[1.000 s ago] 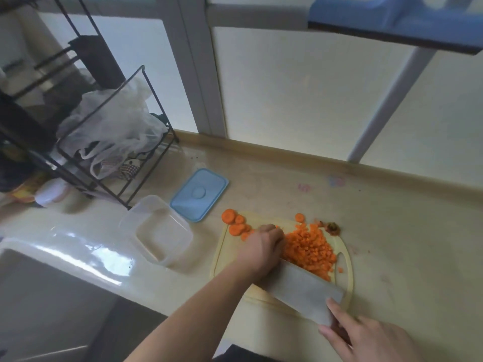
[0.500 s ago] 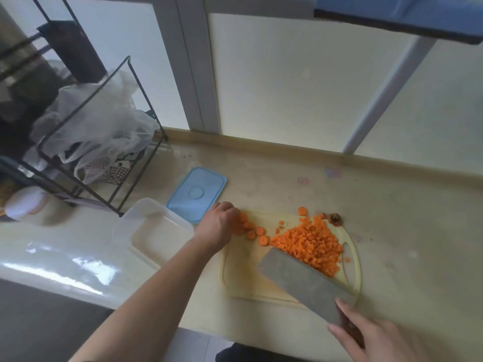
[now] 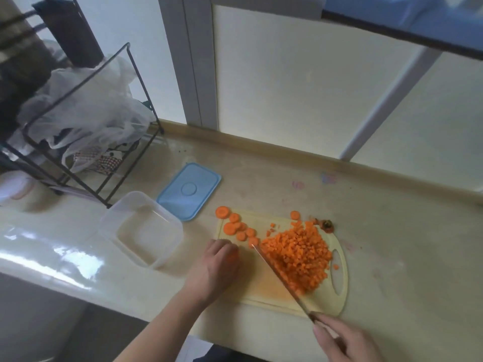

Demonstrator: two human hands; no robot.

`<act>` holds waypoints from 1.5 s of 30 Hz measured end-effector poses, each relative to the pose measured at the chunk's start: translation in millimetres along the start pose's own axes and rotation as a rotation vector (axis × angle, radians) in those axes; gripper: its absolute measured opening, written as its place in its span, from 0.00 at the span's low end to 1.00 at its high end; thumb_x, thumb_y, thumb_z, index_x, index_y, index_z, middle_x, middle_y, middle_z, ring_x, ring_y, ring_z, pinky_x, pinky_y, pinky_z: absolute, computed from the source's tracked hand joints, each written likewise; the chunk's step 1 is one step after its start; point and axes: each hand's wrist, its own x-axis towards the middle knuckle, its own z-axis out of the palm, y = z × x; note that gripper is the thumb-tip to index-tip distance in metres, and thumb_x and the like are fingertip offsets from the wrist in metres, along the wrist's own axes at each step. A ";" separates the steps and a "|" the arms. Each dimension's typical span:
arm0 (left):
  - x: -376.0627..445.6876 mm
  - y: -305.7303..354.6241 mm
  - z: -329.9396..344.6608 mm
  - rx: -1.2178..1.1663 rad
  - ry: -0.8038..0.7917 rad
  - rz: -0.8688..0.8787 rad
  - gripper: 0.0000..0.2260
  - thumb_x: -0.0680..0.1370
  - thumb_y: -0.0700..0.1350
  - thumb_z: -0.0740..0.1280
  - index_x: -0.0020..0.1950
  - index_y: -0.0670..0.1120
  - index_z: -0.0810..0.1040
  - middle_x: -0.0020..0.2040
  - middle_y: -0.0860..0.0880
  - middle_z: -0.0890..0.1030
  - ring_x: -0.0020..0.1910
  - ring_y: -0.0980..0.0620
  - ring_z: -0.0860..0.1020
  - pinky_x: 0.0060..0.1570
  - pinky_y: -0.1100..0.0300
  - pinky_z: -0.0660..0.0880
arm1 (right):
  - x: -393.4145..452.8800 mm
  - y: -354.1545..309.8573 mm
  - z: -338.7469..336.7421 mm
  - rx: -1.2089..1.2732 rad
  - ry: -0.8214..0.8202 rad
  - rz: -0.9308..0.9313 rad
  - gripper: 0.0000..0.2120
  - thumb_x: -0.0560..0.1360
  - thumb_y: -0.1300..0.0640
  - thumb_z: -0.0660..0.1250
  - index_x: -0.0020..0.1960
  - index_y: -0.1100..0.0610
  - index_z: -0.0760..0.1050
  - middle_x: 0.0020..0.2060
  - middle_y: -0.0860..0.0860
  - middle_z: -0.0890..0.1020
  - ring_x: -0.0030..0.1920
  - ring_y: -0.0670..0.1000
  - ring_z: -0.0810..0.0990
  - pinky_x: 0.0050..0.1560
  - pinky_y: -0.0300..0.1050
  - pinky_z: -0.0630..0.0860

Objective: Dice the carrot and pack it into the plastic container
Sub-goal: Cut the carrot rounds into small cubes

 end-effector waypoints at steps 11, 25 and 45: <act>-39.4 39.3 47.4 0.031 0.170 -0.083 0.12 0.80 0.52 0.65 0.55 0.47 0.82 0.54 0.50 0.78 0.51 0.49 0.76 0.55 0.58 0.72 | 49.6 19.2 -2.3 0.158 -0.390 -0.048 0.07 0.75 0.39 0.62 0.42 0.36 0.77 0.21 0.46 0.73 0.23 0.43 0.71 0.26 0.37 0.68; -43.9 63.1 55.8 0.207 0.198 -0.058 0.07 0.77 0.37 0.72 0.53 0.39 0.85 0.52 0.44 0.82 0.52 0.43 0.77 0.57 0.55 0.76 | 48.9 21.3 10.1 0.195 -0.262 0.039 0.08 0.69 0.35 0.63 0.35 0.19 0.71 0.37 0.20 0.75 0.49 0.24 0.73 0.45 0.16 0.65; -43.3 61.2 56.4 0.149 0.226 -0.108 0.05 0.76 0.37 0.74 0.51 0.38 0.86 0.53 0.42 0.84 0.54 0.44 0.80 0.56 0.51 0.79 | 55.0 38.6 14.1 -0.034 -0.262 -0.200 0.21 0.68 0.22 0.42 0.57 0.18 0.63 0.69 0.31 0.67 0.72 0.34 0.61 0.66 0.24 0.59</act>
